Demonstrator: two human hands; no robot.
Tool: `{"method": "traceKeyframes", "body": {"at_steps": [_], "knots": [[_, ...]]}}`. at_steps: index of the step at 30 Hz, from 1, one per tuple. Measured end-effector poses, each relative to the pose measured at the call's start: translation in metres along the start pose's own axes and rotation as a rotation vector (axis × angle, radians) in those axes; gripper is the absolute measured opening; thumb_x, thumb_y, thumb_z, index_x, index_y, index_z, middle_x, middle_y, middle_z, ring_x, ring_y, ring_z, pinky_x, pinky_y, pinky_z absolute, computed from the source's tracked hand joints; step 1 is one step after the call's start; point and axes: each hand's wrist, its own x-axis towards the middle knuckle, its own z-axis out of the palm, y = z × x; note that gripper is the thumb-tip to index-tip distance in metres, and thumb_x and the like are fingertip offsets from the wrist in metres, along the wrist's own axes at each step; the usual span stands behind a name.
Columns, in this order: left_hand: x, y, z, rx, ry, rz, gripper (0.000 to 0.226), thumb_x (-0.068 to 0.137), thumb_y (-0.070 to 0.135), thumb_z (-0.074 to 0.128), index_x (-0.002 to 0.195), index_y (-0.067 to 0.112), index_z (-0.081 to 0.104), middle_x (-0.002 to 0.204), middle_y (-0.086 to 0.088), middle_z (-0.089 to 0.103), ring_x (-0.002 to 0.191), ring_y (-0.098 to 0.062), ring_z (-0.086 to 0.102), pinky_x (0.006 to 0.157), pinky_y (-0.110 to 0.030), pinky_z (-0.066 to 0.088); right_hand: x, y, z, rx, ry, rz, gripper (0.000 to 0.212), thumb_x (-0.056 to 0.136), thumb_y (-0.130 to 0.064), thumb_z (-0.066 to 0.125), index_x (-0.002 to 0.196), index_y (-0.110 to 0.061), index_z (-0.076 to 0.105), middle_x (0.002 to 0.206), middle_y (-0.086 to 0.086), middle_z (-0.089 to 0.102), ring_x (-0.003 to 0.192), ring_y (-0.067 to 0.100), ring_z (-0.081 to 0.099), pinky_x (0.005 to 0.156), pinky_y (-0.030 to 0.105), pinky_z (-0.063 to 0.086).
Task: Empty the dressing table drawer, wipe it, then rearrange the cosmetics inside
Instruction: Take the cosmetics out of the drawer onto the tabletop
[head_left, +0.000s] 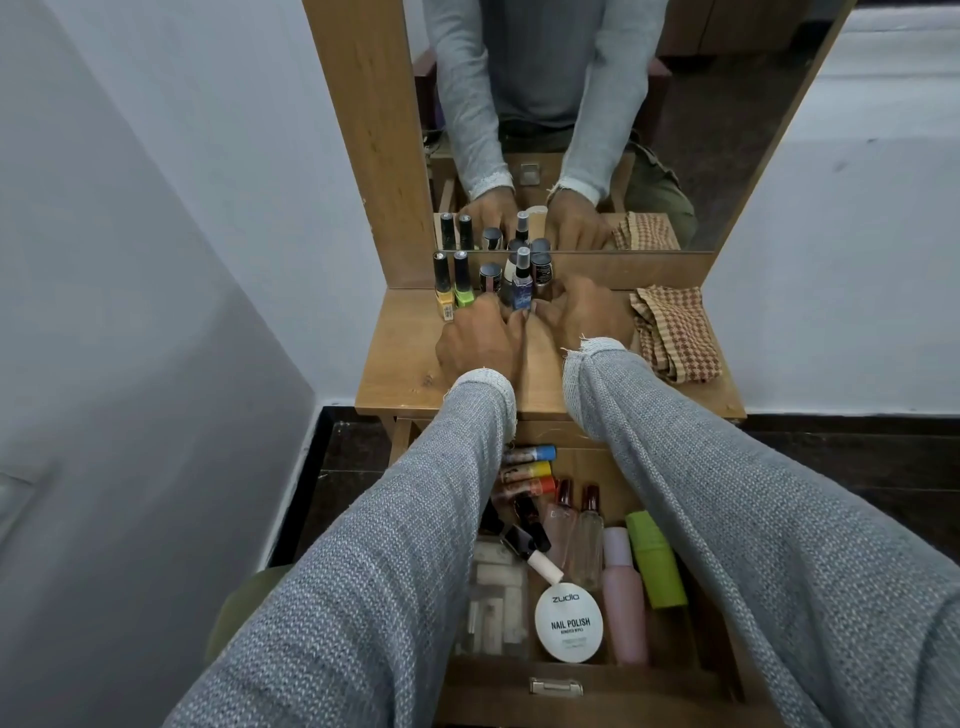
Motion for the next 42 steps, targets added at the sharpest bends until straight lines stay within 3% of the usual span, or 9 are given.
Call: {"method": "traceKeyframes", "body": {"at_steps": [8,12,15,20,24,27,35,38,42], "knots": [[-0.003,-0.002,-0.002,-0.047,-0.007,0.007,0.019,0.088,0.044,0.064,0.093,0.026,0.068,0.089,0.000,0.070,0.083,-0.021,0.064,0.068,-0.030,0.046,-0.013,0.005,-0.006,0.155,-0.054,-0.056,0.030,0.085,-0.038,0.066,0.106,-0.018,0.060,0.085,-0.004,0.054,0.079,0.015,0.052,0.069,0.024,0.037],[-0.009,-0.008,-0.005,-0.123,-0.021,0.048,0.018,0.088,0.042,0.065,0.088,0.025,0.068,0.084,0.007,0.068,0.075,-0.013,0.059,0.064,-0.026,0.041,-0.023,0.014,-0.006,0.175,-0.073,-0.024,0.046,0.080,-0.034,0.071,0.119,-0.016,0.056,0.092,0.001,0.060,0.092,0.022,0.061,0.085,0.038,0.051],[-0.016,-0.015,-0.011,-0.150,-0.052,0.113,0.016,0.090,0.037,0.063,0.083,0.023,0.066,0.079,0.004,0.066,0.074,-0.015,0.060,0.066,-0.025,0.043,-0.032,0.022,-0.014,0.217,-0.102,-0.021,0.046,0.079,-0.022,0.074,0.121,-0.013,0.058,0.104,0.004,0.063,0.096,0.018,0.059,0.090,0.031,0.049],[-0.041,-0.032,-0.019,-0.293,-0.026,0.242,0.006,0.088,0.019,0.063,0.087,0.015,0.068,0.090,-0.001,0.066,0.081,-0.016,0.059,0.078,-0.034,0.052,-0.074,0.039,-0.029,0.185,-0.187,-0.249,0.037,0.079,-0.016,0.073,0.114,-0.009,0.063,0.108,0.005,0.059,0.092,0.010,0.053,0.083,0.025,0.048],[-0.081,-0.054,-0.022,-0.391,-0.025,0.412,0.010,0.088,0.010,0.062,0.095,0.016,0.066,0.099,0.000,0.060,0.092,-0.009,0.056,0.085,-0.020,0.046,-0.114,0.057,-0.040,0.129,-0.155,-0.528,0.023,0.079,-0.012,0.071,0.102,-0.011,0.065,0.097,0.000,0.057,0.086,0.011,0.051,0.075,0.015,0.042],[-0.107,-0.070,-0.021,-0.365,-0.033,0.534,0.013,0.087,0.006,0.061,0.095,0.016,0.066,0.102,0.000,0.060,0.097,-0.008,0.053,0.090,-0.017,0.042,-0.140,0.072,-0.042,0.041,-0.201,-0.536,0.019,0.080,-0.012,0.070,0.098,-0.012,0.065,0.093,0.000,0.059,0.081,0.015,0.054,0.074,0.033,0.052],[-0.140,-0.084,-0.002,-0.369,-0.182,0.491,0.018,0.087,0.007,0.063,0.099,0.019,0.068,0.097,0.007,0.063,0.086,-0.007,0.058,0.077,-0.030,0.053,-0.159,0.085,-0.020,-0.276,-0.654,-0.325,0.086,0.073,-0.031,0.079,0.144,-0.020,0.032,0.147,0.005,0.034,0.131,0.023,0.039,0.106,0.036,0.039],[-0.146,-0.086,0.000,-0.362,-0.206,0.463,0.019,0.087,0.007,0.064,0.099,0.020,0.069,0.096,0.008,0.063,0.082,-0.006,0.057,0.075,-0.028,0.053,-0.157,0.092,-0.008,-0.322,-0.775,-0.309,0.110,0.065,-0.038,0.083,0.149,-0.018,0.016,0.153,0.010,0.024,0.138,0.028,0.029,0.111,0.043,0.033],[-0.149,-0.090,0.000,-0.347,-0.236,0.417,0.016,0.088,0.009,0.064,0.099,0.020,0.067,0.097,0.006,0.064,0.084,-0.007,0.057,0.078,-0.025,0.050,-0.159,0.095,-0.001,-0.287,-0.800,-0.289,0.118,0.063,-0.044,0.083,0.150,-0.019,0.008,0.153,0.010,0.025,0.138,0.028,0.030,0.111,0.044,0.033]]}}
